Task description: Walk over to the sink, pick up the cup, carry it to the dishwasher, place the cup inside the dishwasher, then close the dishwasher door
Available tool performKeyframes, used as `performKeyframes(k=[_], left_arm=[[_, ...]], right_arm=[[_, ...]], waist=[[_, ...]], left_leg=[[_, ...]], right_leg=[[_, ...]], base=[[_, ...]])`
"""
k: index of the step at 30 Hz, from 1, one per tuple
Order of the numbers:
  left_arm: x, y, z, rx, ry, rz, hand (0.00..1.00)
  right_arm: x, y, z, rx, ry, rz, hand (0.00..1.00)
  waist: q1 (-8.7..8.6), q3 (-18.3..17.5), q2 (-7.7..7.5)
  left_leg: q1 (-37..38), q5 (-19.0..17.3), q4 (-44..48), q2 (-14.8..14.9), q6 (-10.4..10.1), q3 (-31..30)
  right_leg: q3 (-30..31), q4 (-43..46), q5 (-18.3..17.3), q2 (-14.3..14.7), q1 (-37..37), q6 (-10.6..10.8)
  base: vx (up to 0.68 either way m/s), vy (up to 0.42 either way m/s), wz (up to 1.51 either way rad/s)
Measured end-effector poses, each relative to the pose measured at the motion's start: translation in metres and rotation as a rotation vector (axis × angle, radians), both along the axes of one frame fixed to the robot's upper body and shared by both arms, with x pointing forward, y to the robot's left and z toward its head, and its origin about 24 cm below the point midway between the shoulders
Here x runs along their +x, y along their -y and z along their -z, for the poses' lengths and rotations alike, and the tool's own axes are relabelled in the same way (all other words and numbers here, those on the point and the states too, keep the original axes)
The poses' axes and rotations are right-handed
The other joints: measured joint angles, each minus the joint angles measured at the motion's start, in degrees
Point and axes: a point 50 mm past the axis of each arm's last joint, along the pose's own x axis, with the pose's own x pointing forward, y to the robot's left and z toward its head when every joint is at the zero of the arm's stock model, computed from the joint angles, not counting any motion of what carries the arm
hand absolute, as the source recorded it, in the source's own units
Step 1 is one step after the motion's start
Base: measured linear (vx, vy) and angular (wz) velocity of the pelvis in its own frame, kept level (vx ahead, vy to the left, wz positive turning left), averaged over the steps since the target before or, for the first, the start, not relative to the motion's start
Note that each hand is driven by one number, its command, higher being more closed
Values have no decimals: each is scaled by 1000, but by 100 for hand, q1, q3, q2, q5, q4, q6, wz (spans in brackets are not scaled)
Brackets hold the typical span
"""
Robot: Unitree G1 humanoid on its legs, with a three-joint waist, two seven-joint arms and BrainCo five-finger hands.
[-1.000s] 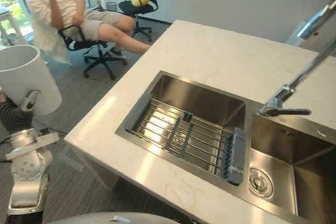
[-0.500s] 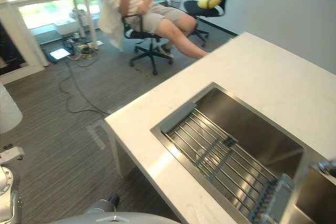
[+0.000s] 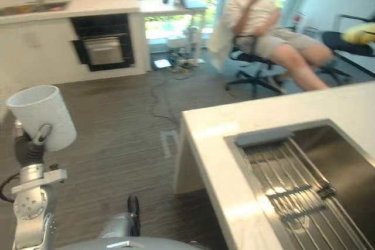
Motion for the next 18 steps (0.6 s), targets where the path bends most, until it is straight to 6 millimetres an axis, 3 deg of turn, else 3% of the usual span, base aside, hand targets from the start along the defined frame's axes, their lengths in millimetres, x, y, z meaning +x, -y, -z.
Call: performKeyframes(k=[1,2,3,4,5,6,7,8,9,10,11,12,13,16,18], left_arm=[[1,-2,-3,32,1,21,100],[2,-2,-4,44,0,32,100],[7,-1,-10,62,24,66,100],[10,2,-13,63,40,96,100],[16,1,-13,48,35,119,100],[24,0,-7,18,-5,130,100],[28,-2,-8,4,-8,136,100],[31,-1,-12,9,9,150,100],[32,5,-10,10,-3,184,100],[31,7,-8,10,-12,198,100],[31,9,-8,2,-12,212,100],[33,12,-7,-7,-15,227,100],[35,14,-7,-29,-20,240,100],[39,21,-4,-70,-42,282,100],[44,33,6,-101,-115,337,100]], right_arm=[[8,5,-1,-12,0,-15,0],[15,7,-1,-20,3,-40,0],[17,11,-2,-40,-16,-87,0],[15,21,-4,-63,-18,-99,0],[22,20,-4,-51,-10,-100,0],[23,15,-2,-21,-11,-106,0],[29,8,-1,0,26,-90,0],[30,6,-1,8,35,-86,0],[26,12,-1,-4,15,-103,0],[19,24,-2,-31,-6,-109,0],[19,32,-4,-57,-3,-118,0],[16,46,-7,-95,2,-98,0],[13,46,-6,-107,-11,-107,0],[12,38,-2,-97,-10,-112,0],[17,22,1,-83,21,-140,0]], waist=[[106,-5,-75],[136,-8,-58],[211,-66,37],[224,-121,279],[108,-105,67],[2,-154,-31],[-151,-222,-322],[-193,-158,-392],[-125,-190,-282],[-64,-270,-29],[-69,-333,142],[-155,-457,368],[-263,-486,376],[-263,-494,264],[-274,-435,-25]], left_leg=[[-54,-79,1072,137,-19,-6],[44,-246,1376,300,-161,-21],[410,-472,1531,714,-196,-45],[905,-474,864,910,-287,-72],[1074,-246,155,434,-920,16],[1434,92,-1124,108,-1037,349],[1477,-142,-1162,-63,-851,771],[1322,-143,-593,-101,-618,689],[1339,-134,94,123,-703,546],[1653,4,90,312,-776,528],[1851,413,-148,395,-757,525],[1971,256,-710,192,-1121,363],[1950,261,-1011,-27,-1085,425],[2012,414,-1593,-272,-1181,417],[2221,856,-2395,-486,-1162,358]], right_leg=[[16,-152,284,-271,-88,50],[64,-282,440,-329,-70,24],[83,-412,624,-390,-95,45],[133,-274,531,-340,-198,185],[467,14,211,-483,-386,530],[490,147,97,-183,-606,388],[249,-236,327,-73,-679,-147],[227,-322,563,-250,-683,-175],[10,-436,703,-483,-636,-151],[-36,-629,872,-556,-556,84],[-103,-683,934,-560,-516,223],[-121,-753,1034,-661,-541,380],[-134,-1024,1226,-709,-477,405],[-344,-1515,1583,-714,-317,513],[-509,-1671,1774,-736,-238,560]], base=[[-148,308,35],[-95,332,-9],[-85,318,2],[-90,345,39],[-159,264,78],[-117,183,132],[-115,105,130],[-69,116,117],[-104,208,62],[-92,276,47],[-61,384,59],[-37,424,89],[-38,407,89],[-37,225,47],[-55,128,29]])
